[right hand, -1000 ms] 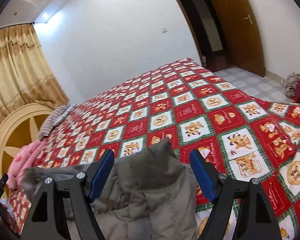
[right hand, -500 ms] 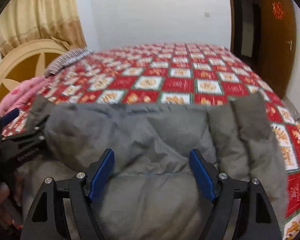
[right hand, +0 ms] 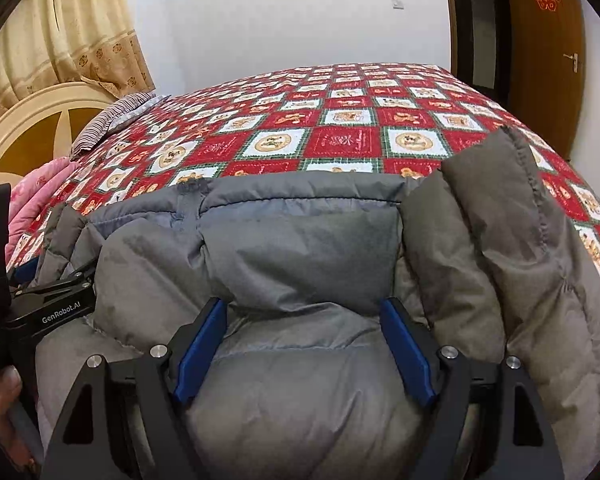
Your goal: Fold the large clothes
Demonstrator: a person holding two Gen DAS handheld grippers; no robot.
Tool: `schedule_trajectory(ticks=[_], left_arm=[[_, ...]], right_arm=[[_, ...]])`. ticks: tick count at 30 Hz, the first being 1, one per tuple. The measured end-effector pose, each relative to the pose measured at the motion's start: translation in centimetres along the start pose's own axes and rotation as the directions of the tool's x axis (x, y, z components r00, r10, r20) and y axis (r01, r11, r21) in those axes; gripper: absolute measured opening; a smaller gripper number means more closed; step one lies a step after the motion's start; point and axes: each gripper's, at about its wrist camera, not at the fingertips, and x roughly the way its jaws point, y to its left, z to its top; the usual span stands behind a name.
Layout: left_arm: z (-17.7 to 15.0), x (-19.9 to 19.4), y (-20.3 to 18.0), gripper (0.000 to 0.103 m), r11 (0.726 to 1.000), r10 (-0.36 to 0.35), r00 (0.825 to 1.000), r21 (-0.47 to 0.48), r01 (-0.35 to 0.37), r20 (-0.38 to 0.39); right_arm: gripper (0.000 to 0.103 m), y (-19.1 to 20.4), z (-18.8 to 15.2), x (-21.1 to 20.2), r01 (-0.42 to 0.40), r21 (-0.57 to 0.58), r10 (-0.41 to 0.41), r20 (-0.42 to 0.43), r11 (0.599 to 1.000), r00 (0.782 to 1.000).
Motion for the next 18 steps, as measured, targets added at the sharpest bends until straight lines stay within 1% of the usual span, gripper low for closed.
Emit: schedule_trajectory(ticks=[6,18], left_arm=[[0.0,1.0,-0.8,0.103,1.000,0.019,0.999,0.018,-0.019,-0.037],[-0.2,1.6,-0.9,0.103,0.999,0.034,0.998,0.028,-0.033,-0.052]], right_arm=[[0.083,0.3,0.0,1.1,0.021,-0.010,-0.022,-0.025,1.000,0.999],[0.086,0.7,-0.1,2.6,0.064,-0.040,-0.067,-0.082,0.997,0.994]])
